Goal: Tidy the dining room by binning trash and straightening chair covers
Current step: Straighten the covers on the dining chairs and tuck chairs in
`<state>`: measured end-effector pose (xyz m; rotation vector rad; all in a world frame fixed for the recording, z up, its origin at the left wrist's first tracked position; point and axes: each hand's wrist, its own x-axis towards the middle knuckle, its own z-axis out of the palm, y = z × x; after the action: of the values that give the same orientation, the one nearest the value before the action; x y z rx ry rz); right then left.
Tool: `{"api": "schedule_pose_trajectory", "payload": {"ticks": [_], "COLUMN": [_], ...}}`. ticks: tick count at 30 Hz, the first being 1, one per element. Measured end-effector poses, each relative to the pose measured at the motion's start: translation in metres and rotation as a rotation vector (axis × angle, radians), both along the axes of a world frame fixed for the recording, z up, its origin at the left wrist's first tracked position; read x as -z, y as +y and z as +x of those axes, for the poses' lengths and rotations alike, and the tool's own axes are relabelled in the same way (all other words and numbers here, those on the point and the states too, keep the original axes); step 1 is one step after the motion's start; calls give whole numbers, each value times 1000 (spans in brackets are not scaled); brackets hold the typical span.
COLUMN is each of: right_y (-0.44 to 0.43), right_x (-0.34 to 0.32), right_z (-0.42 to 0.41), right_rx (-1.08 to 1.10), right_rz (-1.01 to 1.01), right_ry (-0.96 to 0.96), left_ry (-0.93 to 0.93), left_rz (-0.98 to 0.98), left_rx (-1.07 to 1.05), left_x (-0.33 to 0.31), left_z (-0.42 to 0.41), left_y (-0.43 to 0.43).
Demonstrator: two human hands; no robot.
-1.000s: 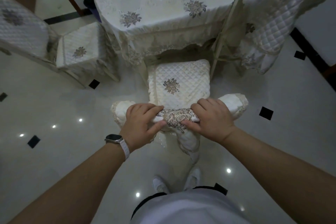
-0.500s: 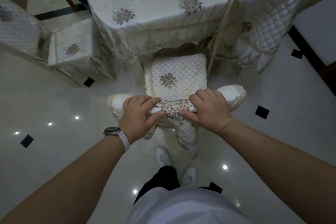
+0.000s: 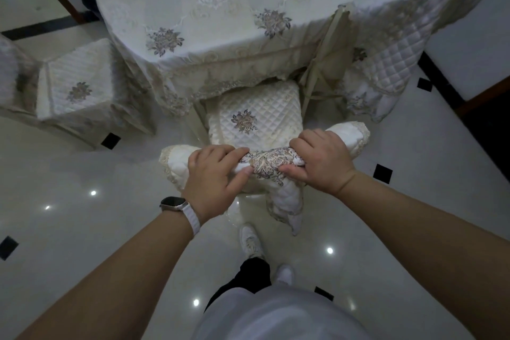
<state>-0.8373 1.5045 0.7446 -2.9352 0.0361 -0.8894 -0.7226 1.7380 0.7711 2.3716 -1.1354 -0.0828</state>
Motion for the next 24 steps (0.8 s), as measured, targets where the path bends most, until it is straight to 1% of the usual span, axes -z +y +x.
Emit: {"api": "schedule_pose_trajectory", "payload": {"ticks": [7,14,19,24], "right_y": [-23,-49,-66,-77], "right_x": [1,-1,-3,-4], "right_z": [35,68,90,106], "right_rx": [-10,-24,-38,-63], "right_rz": [3,4,2,0], "right_ry": [36,87,115,88], "left_ry": [-31,-43,-38,-18], "left_rz": [-24,18,35,48], "left_rx": [17,56,42,38], "left_x": [4,7,4,1], "left_z": [35,69,88,102], "left_y": [-20,-41,-56,-67]}}
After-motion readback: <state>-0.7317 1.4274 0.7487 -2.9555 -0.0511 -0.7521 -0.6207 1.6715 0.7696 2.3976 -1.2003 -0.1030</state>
